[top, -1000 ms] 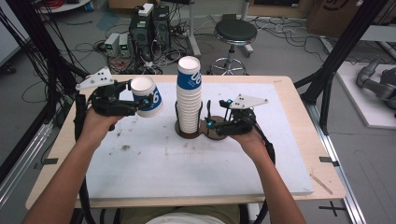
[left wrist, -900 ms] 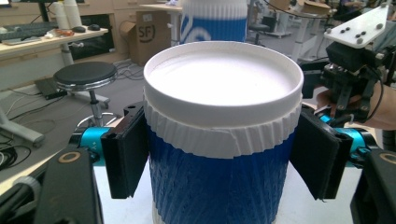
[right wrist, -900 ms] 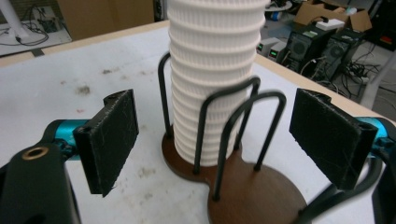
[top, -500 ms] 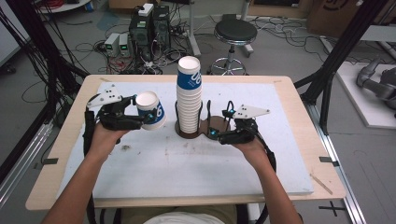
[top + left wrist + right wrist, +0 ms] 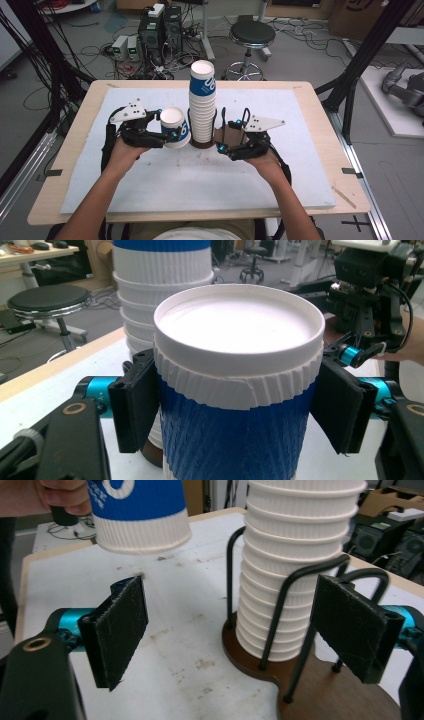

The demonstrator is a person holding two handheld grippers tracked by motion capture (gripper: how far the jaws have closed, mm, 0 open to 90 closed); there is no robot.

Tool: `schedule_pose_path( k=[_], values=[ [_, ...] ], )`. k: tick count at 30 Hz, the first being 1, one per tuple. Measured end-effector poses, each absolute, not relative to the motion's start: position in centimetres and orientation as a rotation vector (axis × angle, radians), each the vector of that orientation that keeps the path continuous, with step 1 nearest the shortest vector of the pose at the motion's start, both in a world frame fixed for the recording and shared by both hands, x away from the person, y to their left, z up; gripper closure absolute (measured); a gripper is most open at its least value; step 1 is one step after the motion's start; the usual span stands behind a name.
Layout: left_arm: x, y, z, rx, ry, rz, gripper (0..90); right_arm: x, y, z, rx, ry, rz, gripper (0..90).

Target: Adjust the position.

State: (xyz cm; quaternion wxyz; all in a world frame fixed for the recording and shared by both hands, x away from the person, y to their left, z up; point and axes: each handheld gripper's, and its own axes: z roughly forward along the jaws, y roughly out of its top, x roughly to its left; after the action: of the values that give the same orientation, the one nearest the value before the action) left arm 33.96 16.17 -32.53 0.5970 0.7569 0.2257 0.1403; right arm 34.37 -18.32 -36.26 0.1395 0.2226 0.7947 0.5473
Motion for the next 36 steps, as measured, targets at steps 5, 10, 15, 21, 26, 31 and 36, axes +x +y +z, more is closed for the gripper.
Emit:
schedule_pose_path(
  k=[5,10,15,21,26,31,36],
  values=[
    [33.5,15.5,-32.8,1.775,0.496,0.296,27.1,34.2,-17.9,-36.3,0.620,2.314,1.625,15.6],
    [33.0,14.6,-33.2,1.779,0.471,0.260,27.1,33.5,-17.4,-36.3,0.572,2.328,1.681,15.6],
    [32.9,14.0,-33.5,1.764,0.432,0.219,27.0,32.8,-16.9,-36.4,0.480,2.356,1.723,15.6],
    [32.8,13.1,-34.0,1.760,0.373,0.173,27.0,32.7,-15.9,-36.6,0.439,2.380,1.749,15.6],
    [32.6,12.4,-34.0,1.755,0.340,0.157,27.0,32.4,-14.8,-36.9,0.376,2.412,1.783,15.6],
    [32.5,12.0,-34.1,1.743,0.319,0.113,27.0,32.4,-13.7,-37.3,0.381,2.422,1.797,15.6],
    [32.5,11.6,-34.2,1.745,0.311,0.102,27.1,32.4,-12.8,-37.8,0.386,2.425,1.795,14.9]
  ],
)
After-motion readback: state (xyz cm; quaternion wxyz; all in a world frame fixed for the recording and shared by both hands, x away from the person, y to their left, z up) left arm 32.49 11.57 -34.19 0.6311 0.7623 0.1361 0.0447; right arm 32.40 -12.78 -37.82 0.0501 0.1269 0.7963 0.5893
